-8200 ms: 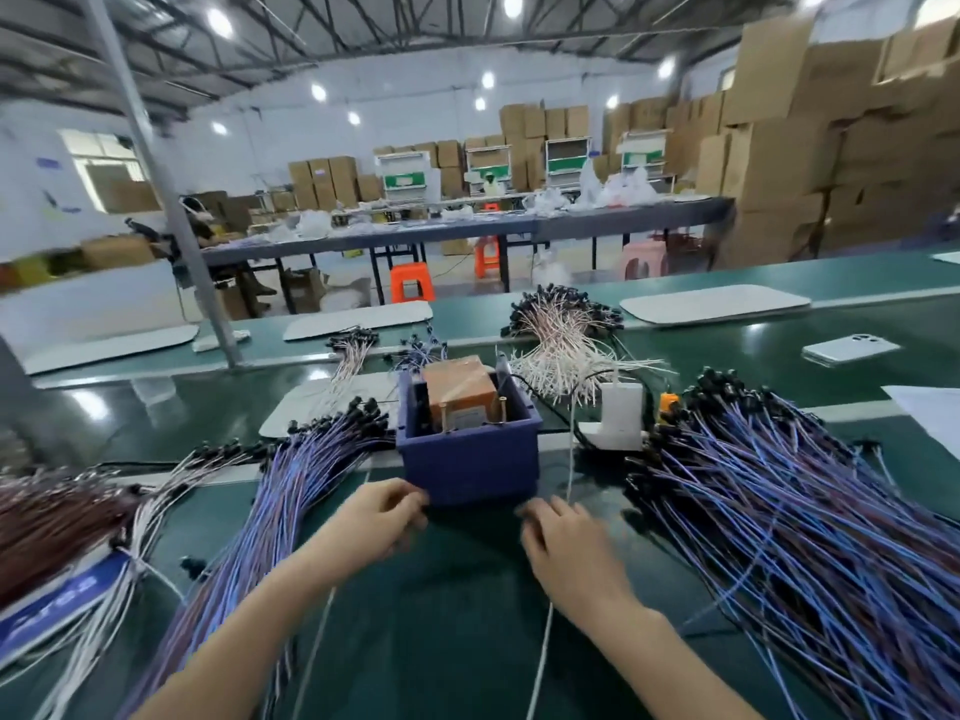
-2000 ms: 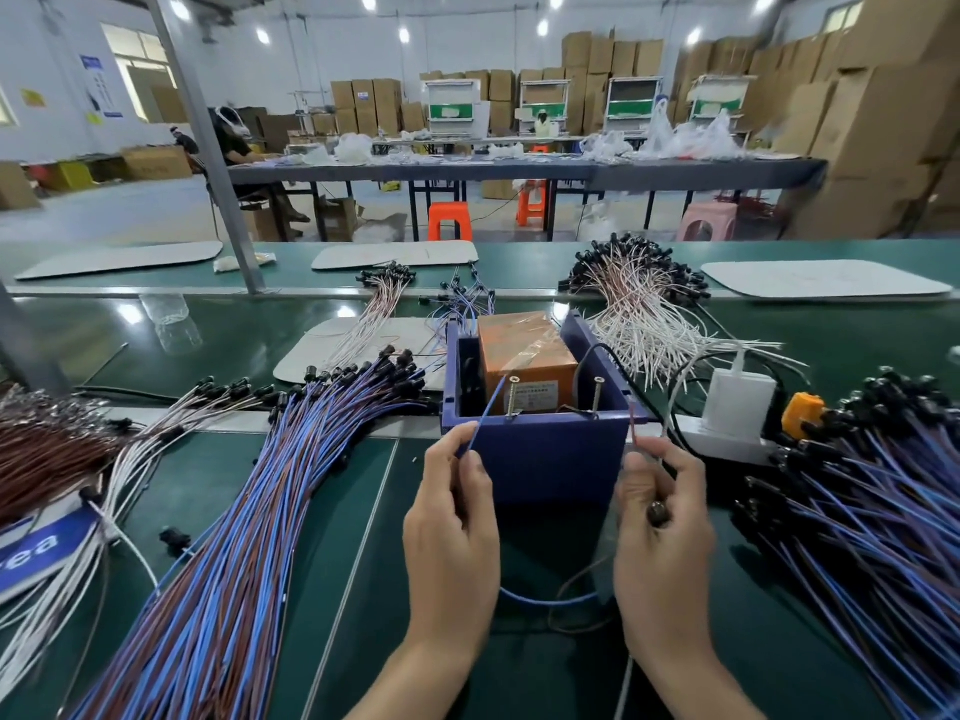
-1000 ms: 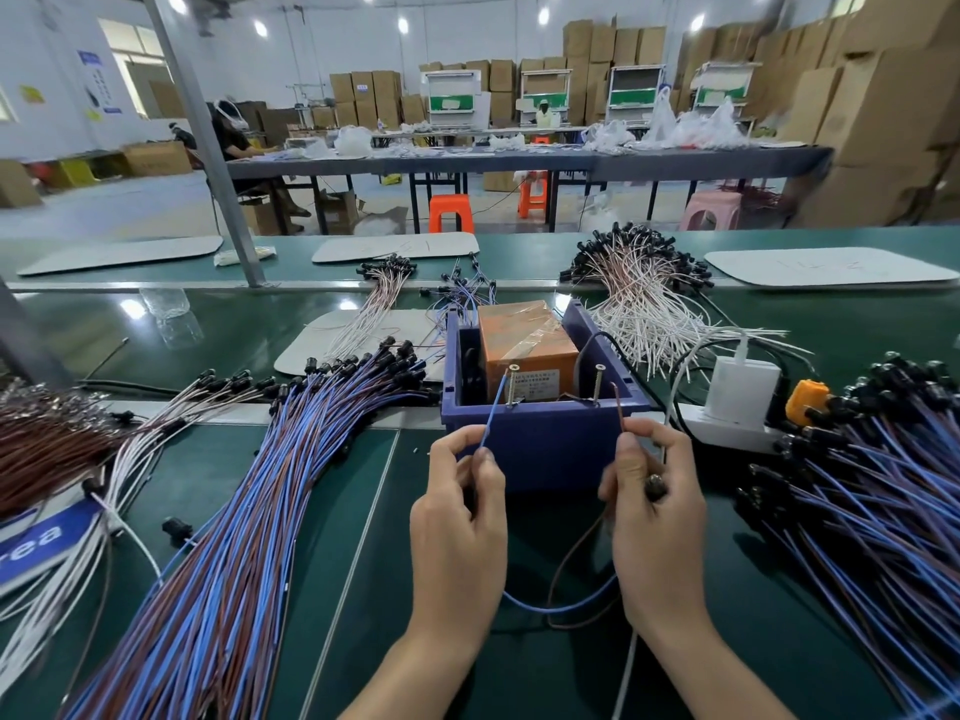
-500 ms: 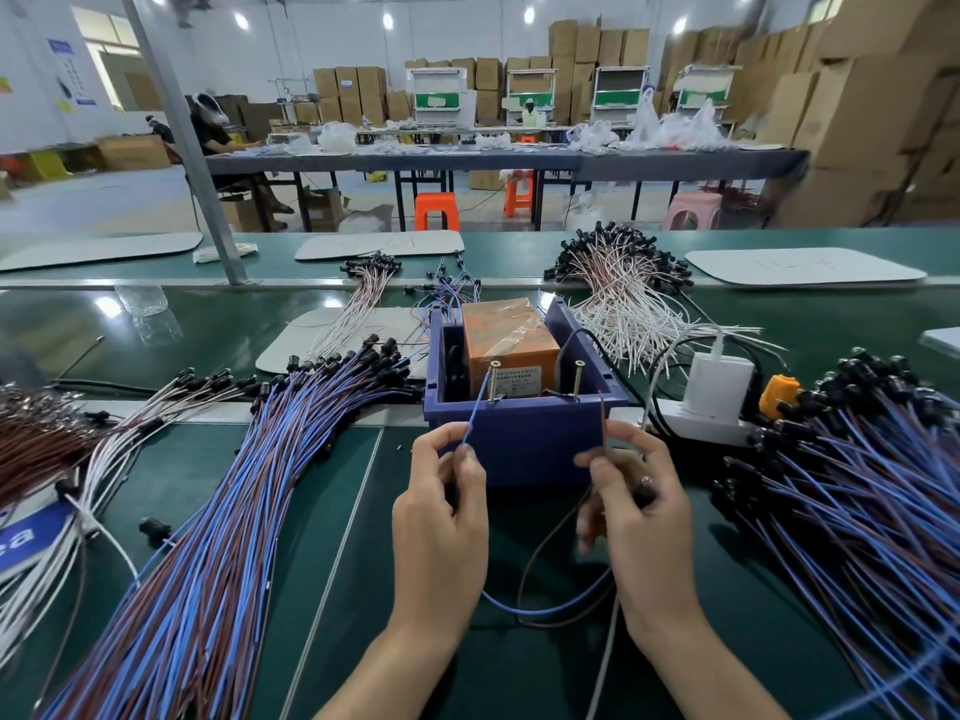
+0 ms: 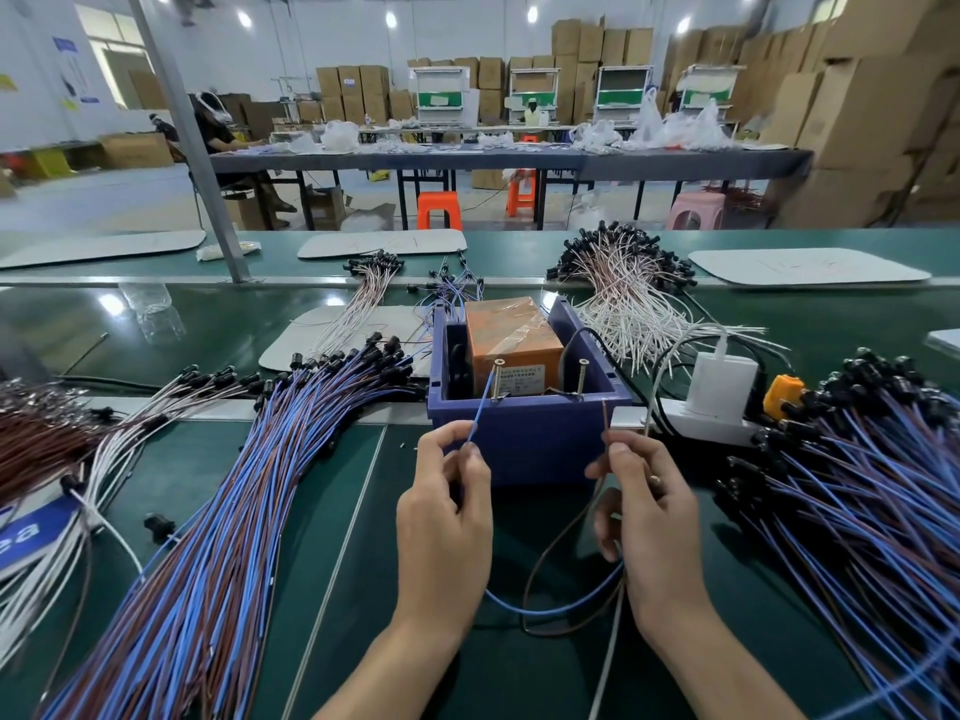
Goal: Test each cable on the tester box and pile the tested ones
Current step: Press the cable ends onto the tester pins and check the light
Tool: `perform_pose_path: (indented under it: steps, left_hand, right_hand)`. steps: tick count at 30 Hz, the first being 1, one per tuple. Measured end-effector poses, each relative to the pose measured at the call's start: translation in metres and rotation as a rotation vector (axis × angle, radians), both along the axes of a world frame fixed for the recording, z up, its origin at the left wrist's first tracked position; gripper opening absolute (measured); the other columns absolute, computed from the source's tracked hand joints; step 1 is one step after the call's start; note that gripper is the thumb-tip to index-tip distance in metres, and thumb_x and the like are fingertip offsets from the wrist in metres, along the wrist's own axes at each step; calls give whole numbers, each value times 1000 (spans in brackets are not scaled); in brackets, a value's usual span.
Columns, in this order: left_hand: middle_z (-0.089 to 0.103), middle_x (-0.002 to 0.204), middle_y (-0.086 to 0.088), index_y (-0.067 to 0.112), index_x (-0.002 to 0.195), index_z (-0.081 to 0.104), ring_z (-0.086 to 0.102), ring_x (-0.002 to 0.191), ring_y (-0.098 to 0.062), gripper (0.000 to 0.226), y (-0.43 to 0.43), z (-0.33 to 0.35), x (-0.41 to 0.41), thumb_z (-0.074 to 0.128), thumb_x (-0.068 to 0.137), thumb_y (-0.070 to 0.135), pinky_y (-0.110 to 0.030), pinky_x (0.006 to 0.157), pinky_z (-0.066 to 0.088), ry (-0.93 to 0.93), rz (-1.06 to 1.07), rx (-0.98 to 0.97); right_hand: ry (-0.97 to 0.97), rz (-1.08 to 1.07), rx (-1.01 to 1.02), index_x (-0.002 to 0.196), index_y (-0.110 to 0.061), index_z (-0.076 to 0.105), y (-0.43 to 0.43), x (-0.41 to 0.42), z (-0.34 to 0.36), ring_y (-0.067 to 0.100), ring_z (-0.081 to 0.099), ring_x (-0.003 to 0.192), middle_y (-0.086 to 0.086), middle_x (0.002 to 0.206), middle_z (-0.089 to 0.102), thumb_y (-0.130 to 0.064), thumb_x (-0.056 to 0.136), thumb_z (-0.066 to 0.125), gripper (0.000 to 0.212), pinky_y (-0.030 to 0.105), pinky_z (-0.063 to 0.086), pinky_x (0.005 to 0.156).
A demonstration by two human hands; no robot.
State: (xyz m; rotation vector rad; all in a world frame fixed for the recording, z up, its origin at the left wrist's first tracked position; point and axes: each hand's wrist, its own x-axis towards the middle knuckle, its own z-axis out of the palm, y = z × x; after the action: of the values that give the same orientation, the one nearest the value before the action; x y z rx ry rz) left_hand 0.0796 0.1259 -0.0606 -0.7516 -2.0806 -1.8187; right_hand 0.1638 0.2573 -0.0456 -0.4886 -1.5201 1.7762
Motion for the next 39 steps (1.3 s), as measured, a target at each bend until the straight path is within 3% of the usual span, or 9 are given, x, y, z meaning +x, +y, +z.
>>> perform_pose_path:
  steps: [10,18,27,35,39]
  left_hand:
    - [50,59,13,42,107,52,34,46,-5,12,0,0,0,45,100,37,-22,43,30,14,-15,7]
    - [51,58,14,41,107,52,36,45,-5,11,0,2,2,45,99,40,-17,44,30,29,-11,3]
    - [52,59,11,40,106,53,37,46,-5,11,1,3,1,47,100,33,-18,45,31,27,7,-11]
    - [51,58,13,39,106,53,37,46,-6,10,1,3,2,47,99,33,-17,46,31,21,2,-6]
    - [52,59,14,39,105,53,39,46,-6,11,1,4,2,47,100,31,-16,46,31,28,2,-5]
  right_hand:
    - [-33,-68,178,96,-39,65,-5,-3,0,11,49,43,-1,83,69,-22,103,52,22,21,39,38]
    - [-44,-152,369,110,-51,58,-4,-9,-1,10,56,47,-9,88,68,-31,103,51,22,22,48,46]
    - [-36,-180,496,116,-49,57,-3,-11,-8,10,57,46,-12,88,67,-41,102,46,20,20,46,47]
    - [-54,-181,553,136,-41,52,-4,-11,-11,13,58,51,-12,86,63,-38,105,40,33,16,47,51]
    - [-81,-187,555,133,-41,56,-4,-11,-13,13,59,56,-11,79,60,-44,107,37,32,22,49,52]
